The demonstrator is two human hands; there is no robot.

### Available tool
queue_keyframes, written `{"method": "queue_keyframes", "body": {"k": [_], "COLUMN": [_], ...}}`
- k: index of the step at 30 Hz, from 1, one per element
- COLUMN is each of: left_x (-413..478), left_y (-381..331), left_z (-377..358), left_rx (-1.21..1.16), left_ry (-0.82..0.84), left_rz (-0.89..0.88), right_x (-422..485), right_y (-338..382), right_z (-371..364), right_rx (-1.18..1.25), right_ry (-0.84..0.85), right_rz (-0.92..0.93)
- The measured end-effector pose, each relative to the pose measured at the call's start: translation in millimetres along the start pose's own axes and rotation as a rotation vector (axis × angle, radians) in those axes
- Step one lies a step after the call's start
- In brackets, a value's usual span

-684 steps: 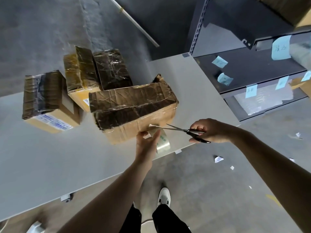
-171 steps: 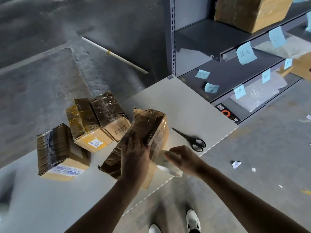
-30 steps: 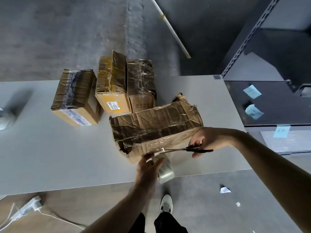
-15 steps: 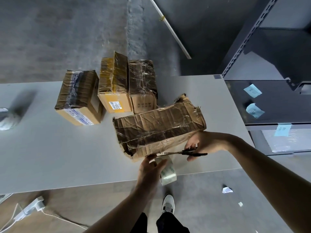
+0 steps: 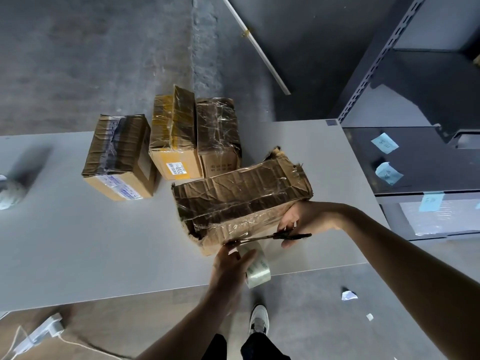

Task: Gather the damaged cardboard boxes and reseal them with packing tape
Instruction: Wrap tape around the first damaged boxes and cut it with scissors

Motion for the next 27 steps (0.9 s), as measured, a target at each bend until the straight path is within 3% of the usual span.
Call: {"method": "queue_keyframes", "body": {"k": [20,27], "left_x": [2,0], "left_y": [-3,-7], "left_z": [0,8], "left_rx": [0.149,0.190], "left_ry": [0.035,-0.020], "left_rz": [-0.012,-0.049], "right_x": [3,-1], "right_y": [-4,-24], "right_z": [9,0], "right_rx": [-0.067,-0.272], "right_ry": [-0.088,-0.109], "right_rz": [-0.005,-0.034]}}
Point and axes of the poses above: each hand's wrist, its own x-axis towards the middle knuckle, its own z-axis out of the back of the hand, y = z × x, the point moved 7 cm from there along x, towards the middle knuckle, and after that the axes turned 6 degrees about z, right-handed, at the moved point
